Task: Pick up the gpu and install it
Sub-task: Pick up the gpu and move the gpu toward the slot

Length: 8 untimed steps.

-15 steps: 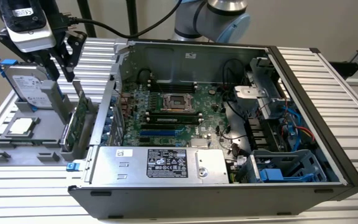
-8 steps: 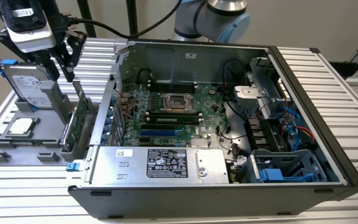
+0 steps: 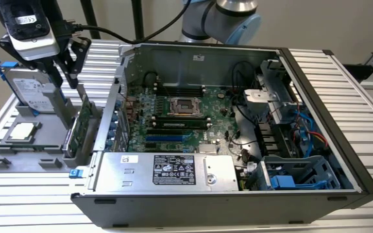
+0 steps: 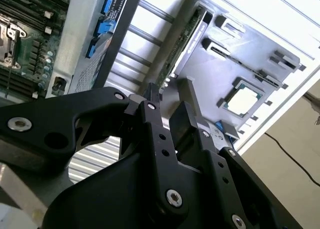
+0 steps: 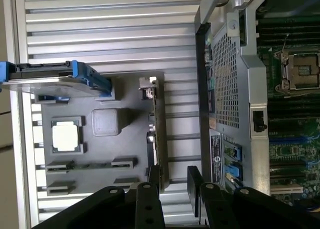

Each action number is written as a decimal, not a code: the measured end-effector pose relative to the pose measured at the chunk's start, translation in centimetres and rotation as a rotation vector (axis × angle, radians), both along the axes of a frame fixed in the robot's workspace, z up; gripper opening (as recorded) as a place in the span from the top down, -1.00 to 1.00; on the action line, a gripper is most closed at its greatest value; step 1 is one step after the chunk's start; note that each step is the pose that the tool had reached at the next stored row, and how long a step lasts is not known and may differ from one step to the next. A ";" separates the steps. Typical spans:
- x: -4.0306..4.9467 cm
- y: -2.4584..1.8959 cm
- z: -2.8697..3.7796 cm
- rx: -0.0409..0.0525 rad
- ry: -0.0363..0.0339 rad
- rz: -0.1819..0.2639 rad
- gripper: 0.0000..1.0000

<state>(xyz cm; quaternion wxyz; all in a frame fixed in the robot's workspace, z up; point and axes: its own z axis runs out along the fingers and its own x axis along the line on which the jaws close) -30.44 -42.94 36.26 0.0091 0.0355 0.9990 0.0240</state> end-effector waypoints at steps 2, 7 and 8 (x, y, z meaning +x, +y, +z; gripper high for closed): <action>-0.02 -0.07 -0.23 0.0000 0.0000 0.000 1.00; -0.40 -0.14 -0.62 0.0001 0.0000 0.000 1.00; -0.49 -0.15 -0.71 0.0000 0.0000 0.000 1.00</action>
